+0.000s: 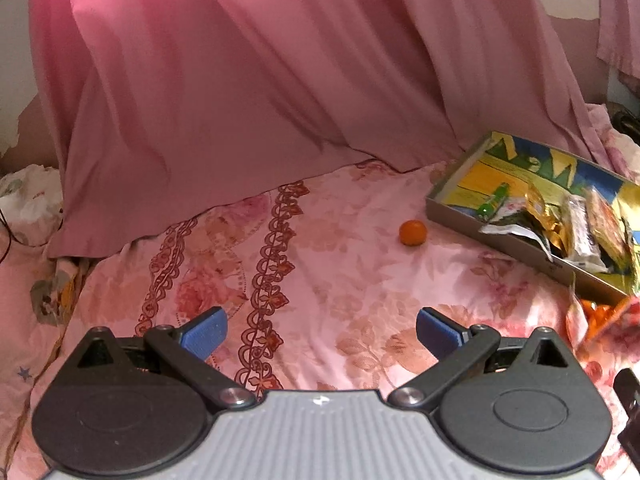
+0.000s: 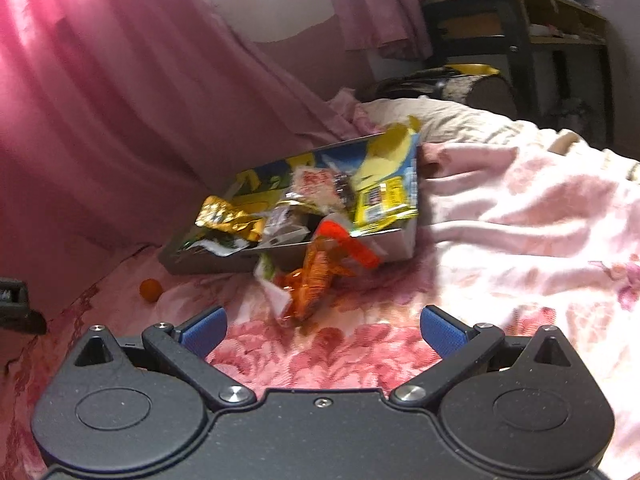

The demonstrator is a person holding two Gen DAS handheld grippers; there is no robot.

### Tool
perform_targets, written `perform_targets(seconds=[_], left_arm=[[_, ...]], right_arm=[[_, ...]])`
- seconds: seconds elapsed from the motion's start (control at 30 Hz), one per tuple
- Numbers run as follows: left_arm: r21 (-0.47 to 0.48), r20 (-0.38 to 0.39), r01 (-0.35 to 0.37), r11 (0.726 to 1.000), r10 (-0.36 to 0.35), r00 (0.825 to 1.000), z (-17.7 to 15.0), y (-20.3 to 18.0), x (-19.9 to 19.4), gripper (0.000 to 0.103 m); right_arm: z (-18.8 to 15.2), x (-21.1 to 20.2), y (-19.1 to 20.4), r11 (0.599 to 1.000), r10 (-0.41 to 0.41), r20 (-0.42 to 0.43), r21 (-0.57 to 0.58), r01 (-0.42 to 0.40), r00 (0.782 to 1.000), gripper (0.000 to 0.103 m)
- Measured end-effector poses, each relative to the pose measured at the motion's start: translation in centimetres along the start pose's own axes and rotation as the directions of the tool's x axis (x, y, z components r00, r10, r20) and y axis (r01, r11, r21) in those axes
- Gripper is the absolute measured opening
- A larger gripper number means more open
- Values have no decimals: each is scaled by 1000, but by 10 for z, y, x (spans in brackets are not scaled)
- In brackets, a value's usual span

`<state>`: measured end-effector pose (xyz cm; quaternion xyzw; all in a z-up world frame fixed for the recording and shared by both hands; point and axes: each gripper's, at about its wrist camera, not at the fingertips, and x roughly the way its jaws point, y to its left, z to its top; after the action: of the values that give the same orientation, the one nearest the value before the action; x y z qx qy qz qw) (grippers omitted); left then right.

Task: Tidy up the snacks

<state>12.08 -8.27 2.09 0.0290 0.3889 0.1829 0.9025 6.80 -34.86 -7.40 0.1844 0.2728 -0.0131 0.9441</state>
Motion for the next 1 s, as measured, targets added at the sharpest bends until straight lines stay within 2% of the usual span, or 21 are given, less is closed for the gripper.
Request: perform_targets(seconds=[0.23, 0.37, 0.63, 0.73, 1.0], left_arm=[[-2, 48, 84, 996, -84, 995, -8, -1, 4, 103], [1, 67, 120, 993, -120, 991, -13, 0, 7, 103], [70, 105, 177, 982, -184, 977, -15, -5, 25, 103], [108, 113, 206, 972, -218, 969, -15, -7, 38, 103], [132, 89, 287, 949, -300, 950, -10, -1, 89, 103]], right_arm=[[-5, 6, 9, 999, 10, 0, -36, -10, 1000, 102], [-8, 8, 15, 996, 8, -4, -94, -9, 1000, 102], [-6, 15, 16, 995, -12, 0, -100, 12, 1000, 102], [-6, 13, 20, 993, -11, 17, -116, 13, 1000, 102], [-8, 16, 40, 976, -3, 47, -218, 13, 999, 102]])
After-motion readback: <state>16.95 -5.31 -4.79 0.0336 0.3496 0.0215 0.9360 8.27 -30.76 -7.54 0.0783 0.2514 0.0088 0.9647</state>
